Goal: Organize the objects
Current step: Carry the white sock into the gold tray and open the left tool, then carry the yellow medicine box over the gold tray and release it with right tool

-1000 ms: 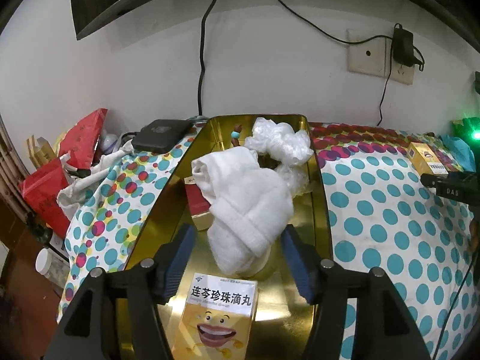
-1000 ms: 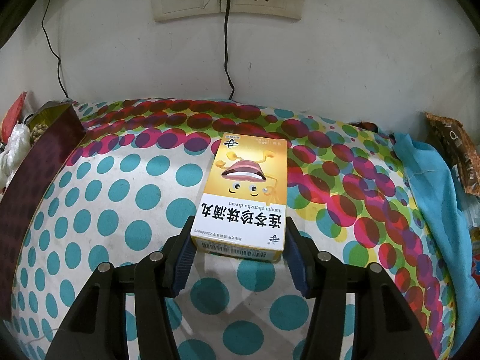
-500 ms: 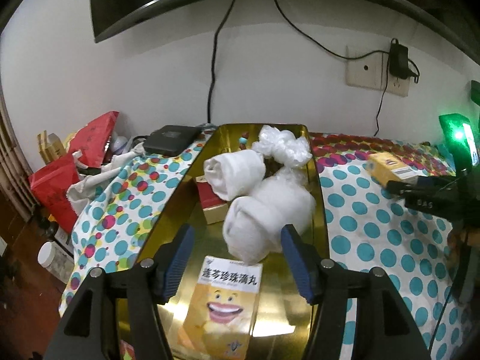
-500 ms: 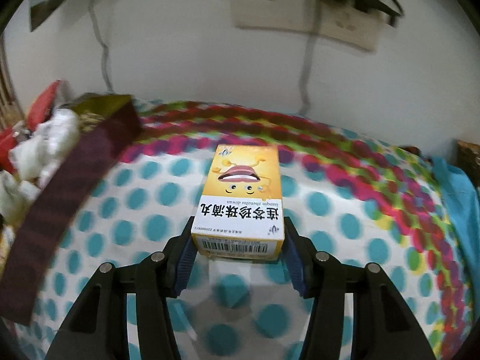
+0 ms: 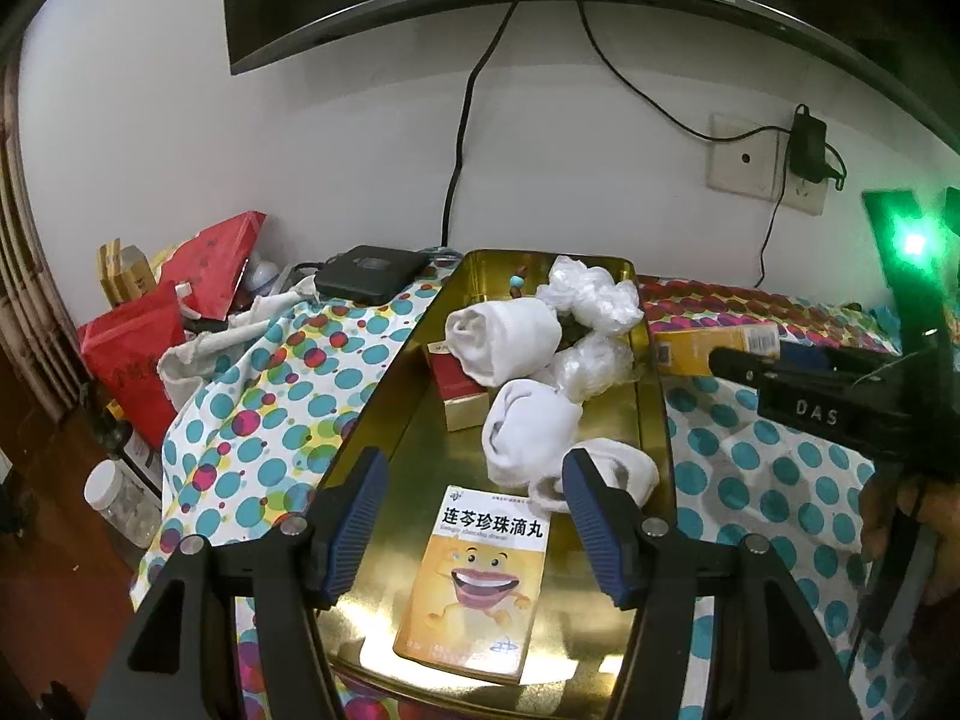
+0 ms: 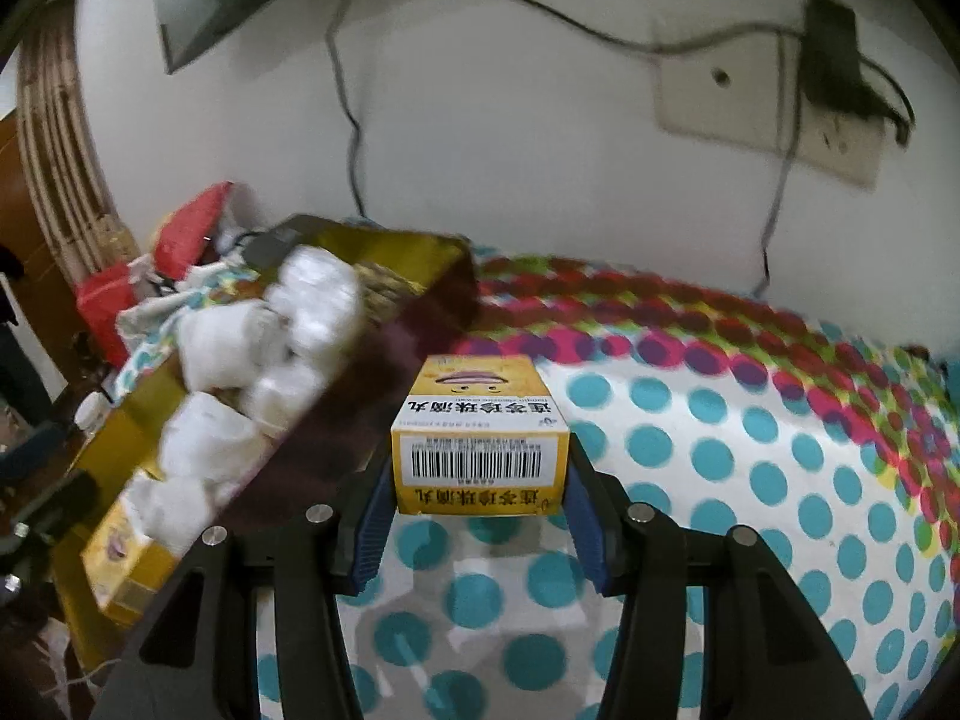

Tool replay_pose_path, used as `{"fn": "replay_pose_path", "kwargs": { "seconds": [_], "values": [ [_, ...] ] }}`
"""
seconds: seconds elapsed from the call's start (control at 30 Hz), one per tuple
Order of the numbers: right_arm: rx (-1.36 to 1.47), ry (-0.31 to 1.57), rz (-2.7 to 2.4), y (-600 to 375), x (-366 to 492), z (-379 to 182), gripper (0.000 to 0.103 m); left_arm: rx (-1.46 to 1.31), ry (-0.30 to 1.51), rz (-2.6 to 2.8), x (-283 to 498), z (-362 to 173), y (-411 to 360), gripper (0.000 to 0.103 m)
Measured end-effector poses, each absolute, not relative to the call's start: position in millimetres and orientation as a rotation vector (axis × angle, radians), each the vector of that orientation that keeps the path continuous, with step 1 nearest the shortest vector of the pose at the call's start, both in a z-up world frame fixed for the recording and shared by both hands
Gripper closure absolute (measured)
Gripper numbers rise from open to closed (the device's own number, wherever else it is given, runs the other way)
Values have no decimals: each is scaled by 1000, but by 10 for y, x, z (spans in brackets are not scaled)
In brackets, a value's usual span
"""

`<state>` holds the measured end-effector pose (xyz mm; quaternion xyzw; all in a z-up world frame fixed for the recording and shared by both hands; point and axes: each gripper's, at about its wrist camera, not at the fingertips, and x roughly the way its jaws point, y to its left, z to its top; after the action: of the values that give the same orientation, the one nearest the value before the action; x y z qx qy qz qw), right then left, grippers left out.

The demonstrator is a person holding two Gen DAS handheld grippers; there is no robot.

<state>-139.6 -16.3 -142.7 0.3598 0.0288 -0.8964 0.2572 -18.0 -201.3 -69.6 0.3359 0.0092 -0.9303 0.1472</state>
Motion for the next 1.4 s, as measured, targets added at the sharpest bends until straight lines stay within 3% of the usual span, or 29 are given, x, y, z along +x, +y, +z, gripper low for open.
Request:
{"fn": "replay_pose_path", "kwargs": {
  "seconds": [0.3,0.77,1.0,1.07,1.1,1.4],
  "values": [
    [941,126,-2430,-340,-1325,-1377,55,987,86,-2670,-192,-729,-2065,41],
    [1131,201,-2381,-457,-1636,-1734,54,1006,64,-2663,-298,-736,-2075,41],
    [1185,251,-2387,-565,-1832,-1816,45,1015,46,-2655,-360,-740,-2078,41],
    [1174,229,-2388,-555,-1848,-1813,47,1015,47,-2658,-359,-733,-2073,41],
    [1174,232,-2393,-552,-1845,-1819,53,1011,47,-2661,-356,-730,-2068,41],
    [1109,225,-2440,-513,-1696,-1730,54,1016,58,-2661,-373,-727,-2032,41]
  ]
}}
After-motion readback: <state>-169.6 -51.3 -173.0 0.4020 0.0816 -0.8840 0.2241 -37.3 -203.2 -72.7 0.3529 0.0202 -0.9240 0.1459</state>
